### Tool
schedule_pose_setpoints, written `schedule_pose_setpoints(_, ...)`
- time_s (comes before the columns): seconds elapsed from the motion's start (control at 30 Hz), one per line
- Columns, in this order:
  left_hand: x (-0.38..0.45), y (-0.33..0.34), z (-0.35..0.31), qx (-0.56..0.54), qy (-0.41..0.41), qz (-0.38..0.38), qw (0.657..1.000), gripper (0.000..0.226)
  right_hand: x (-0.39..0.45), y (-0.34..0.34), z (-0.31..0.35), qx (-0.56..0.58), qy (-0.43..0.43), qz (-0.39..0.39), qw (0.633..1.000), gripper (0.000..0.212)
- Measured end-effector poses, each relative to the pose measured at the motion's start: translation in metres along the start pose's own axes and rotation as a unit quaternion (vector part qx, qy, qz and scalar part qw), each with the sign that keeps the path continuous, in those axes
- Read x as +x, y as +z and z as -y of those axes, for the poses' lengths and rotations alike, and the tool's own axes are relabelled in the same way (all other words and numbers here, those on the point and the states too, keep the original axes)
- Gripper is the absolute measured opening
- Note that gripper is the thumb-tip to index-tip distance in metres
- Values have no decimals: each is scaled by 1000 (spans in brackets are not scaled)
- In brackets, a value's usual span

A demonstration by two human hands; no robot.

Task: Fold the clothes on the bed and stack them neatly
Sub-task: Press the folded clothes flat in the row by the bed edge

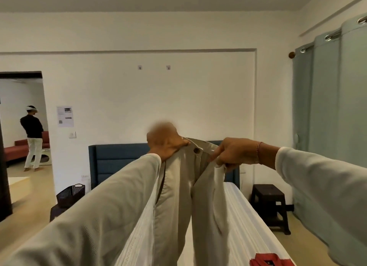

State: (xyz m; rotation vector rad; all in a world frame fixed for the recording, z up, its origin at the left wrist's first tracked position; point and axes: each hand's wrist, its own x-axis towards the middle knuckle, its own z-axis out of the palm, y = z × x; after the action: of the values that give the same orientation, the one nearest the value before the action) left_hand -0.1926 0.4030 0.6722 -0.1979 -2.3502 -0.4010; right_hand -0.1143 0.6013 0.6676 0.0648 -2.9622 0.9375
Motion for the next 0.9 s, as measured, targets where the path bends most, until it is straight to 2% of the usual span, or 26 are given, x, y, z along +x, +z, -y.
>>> schedule_pose_setpoints(0.1, -3, 9, -10, -62, -33, 15, 997, 59, 0, 5, 16, 163, 6, -25, 986, 16)
schedule_pose_setpoints(0.2, -2, 15, -20, -147, -51, 29, 987, 60, 1, 8, 25, 288, 1, -67, 955, 17)
schedule_pose_setpoints(0.37, 4, 10, -27, -304, -17, 81, 949, 60, 7, 12, 36, 385, -7, -116, 916, 13)
schedule_pose_setpoints(0.5, 1, 0, -28, -362, -18, 133, 923, 57, 11, 13, 34, 407, -4, -145, 902, 11)
schedule_pose_setpoints(0.63, -5, -13, -22, -450, -17, 253, 856, 65, 19, 11, 23, 428, -1, -184, 885, 17)
schedule_pose_setpoints(0.67, -6, -11, -20, -448, 10, 263, 854, 58, 22, 11, 20, 417, 5, -196, 888, 17)
schedule_pose_setpoints(0.73, -9, -7, -18, -411, 70, 254, 873, 41, 28, 13, 15, 387, 17, -205, 899, 16)
schedule_pose_setpoints(0.8, -9, -5, -14, -379, 115, 245, 885, 34, 28, 14, 11, 356, 10, -193, 914, 17)
schedule_pose_setpoints(0.9, -7, -4, -4, -362, 160, 267, 879, 32, 22, 8, 0, 217, -67, -174, 958, 38)
